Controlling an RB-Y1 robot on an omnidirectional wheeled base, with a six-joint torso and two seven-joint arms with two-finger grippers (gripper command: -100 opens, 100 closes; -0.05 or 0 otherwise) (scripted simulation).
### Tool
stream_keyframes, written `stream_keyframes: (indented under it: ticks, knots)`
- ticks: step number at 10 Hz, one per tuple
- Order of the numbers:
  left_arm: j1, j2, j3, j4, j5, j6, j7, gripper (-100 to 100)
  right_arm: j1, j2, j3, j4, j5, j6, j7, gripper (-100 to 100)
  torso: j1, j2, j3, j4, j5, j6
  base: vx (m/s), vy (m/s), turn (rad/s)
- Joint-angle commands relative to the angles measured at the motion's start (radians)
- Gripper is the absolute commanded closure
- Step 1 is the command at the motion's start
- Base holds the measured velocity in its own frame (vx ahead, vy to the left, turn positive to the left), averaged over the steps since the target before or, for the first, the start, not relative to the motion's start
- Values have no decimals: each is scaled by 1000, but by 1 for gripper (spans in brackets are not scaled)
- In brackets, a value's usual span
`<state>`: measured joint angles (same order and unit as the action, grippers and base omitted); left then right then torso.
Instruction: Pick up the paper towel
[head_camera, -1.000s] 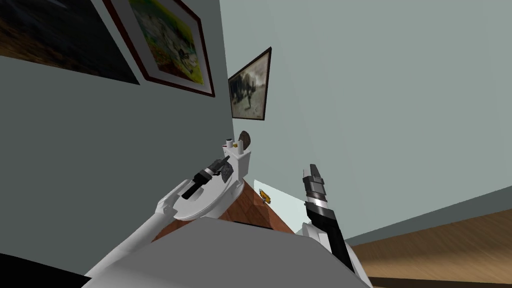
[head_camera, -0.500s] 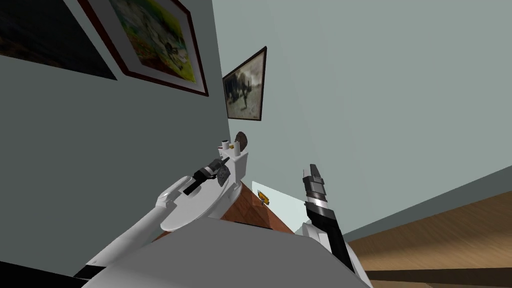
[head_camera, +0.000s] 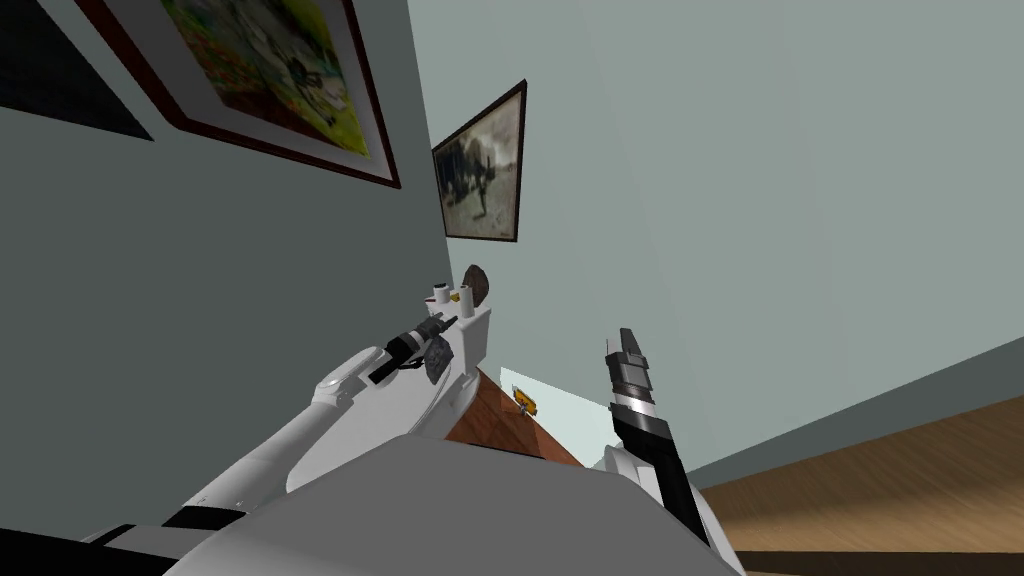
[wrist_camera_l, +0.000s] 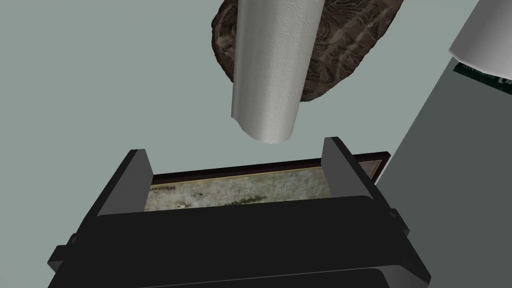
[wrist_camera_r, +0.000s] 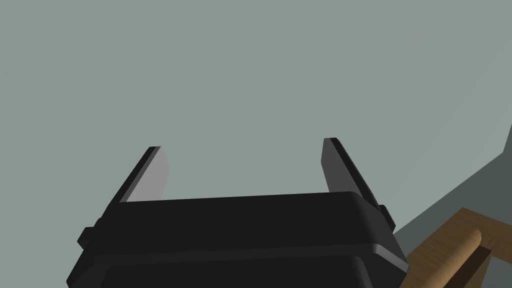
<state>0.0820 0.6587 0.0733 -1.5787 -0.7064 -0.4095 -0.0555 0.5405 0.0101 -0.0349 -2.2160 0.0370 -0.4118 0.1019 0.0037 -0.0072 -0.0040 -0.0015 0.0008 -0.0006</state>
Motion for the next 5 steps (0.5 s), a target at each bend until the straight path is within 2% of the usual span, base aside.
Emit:
stream_keyframes:
  ticks: [1, 4, 5]
  knots:
    - [-13, 16, -1, 17, -38, 7, 3, -100, 0, 0, 0, 0, 0, 0, 0, 0, 0, 0, 0, 0, 0, 0, 103, 28, -107]
    - [-43, 42, 1, 53, -98, 12, 4, -100, 0, 0, 0, 0, 0, 0, 0, 0, -1, -1, 0, 0, 0, 0, 126, 15, -106]
    - [-54, 47, 3, 60, -108, 15, 4, -100, 0, 0, 0, 0, 0, 0, 0, 0, -2, -3, -2, -1, 0, 0, 265, -11, -129]
